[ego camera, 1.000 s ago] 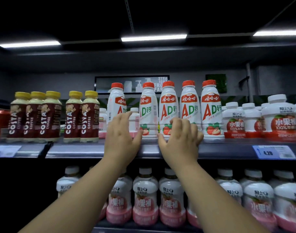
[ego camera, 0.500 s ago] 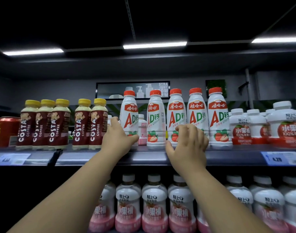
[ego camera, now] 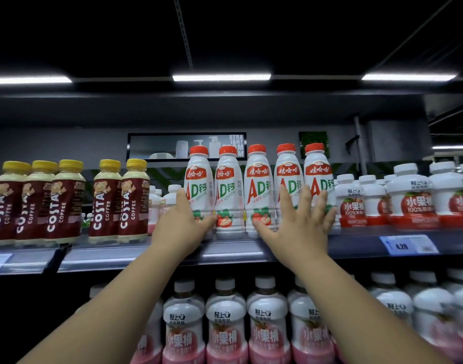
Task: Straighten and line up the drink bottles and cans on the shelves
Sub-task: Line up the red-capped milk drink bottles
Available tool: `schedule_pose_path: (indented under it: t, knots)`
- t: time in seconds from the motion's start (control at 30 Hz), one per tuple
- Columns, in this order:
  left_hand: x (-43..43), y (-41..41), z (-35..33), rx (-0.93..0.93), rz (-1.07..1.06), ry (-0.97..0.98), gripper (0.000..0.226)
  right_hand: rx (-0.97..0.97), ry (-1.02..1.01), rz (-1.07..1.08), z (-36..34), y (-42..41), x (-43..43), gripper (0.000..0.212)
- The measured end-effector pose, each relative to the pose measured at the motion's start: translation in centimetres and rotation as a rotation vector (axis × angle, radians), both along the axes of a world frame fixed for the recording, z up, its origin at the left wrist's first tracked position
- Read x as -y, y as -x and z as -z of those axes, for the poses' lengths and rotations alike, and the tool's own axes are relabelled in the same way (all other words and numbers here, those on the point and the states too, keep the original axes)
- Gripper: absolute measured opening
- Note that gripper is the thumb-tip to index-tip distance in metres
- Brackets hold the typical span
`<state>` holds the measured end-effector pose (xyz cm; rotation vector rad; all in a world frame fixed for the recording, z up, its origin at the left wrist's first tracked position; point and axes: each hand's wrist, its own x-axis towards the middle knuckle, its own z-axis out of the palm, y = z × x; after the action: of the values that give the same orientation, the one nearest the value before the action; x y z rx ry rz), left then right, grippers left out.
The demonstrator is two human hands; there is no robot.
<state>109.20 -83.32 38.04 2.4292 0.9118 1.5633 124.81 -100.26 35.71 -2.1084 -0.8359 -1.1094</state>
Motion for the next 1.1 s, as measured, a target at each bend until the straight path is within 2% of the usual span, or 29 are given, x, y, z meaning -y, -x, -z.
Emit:
schedule_pose_path:
  t: [0.27, 0.4, 0.5, 0.63, 0.87, 0.97, 1.1]
  knots:
    - [-0.1, 0.1, 0.2, -0.023, -0.019, -0.044, 0.091, 0.013, 0.0, -0.022, 0.3, 0.0, -0.1, 0.091]
    - [0.5, 0.5, 0.2, -0.027, 0.032, -0.032, 0.089, 0.008, 0.01, -0.037, 0.2, 0.1, 0.1, 0.089]
    - [1.1, 1.6, 0.6, -0.032, 0.025, -0.092, 0.099, 0.047, 0.0, -0.061, 0.2, 0.4, 0.3, 0.087]
    - [1.4, 4.5, 1.8, 0.0, -0.071, -0.255, 0.086, 0.172, -0.115, -0.273, 1.3, 3.1, -1.4, 0.079]
    - [-1.8, 11.6, 2.8, 0.024, -0.13, -0.312, 0.07, 0.201, -0.198, -0.727, 1.1, 12.3, -7.9, 0.061]
    - [-4.2, 14.6, 2.6, 0.043, -0.14, -0.29, 0.07, 0.156, -0.17, -0.786, 0.3, 15.2, -10.9, 0.061]
    - [-7.6, 18.6, 2.4, 0.058, -0.153, -0.266, 0.066, 0.105, -0.158, -0.744, -0.4, 18.2, -14.7, 0.066]
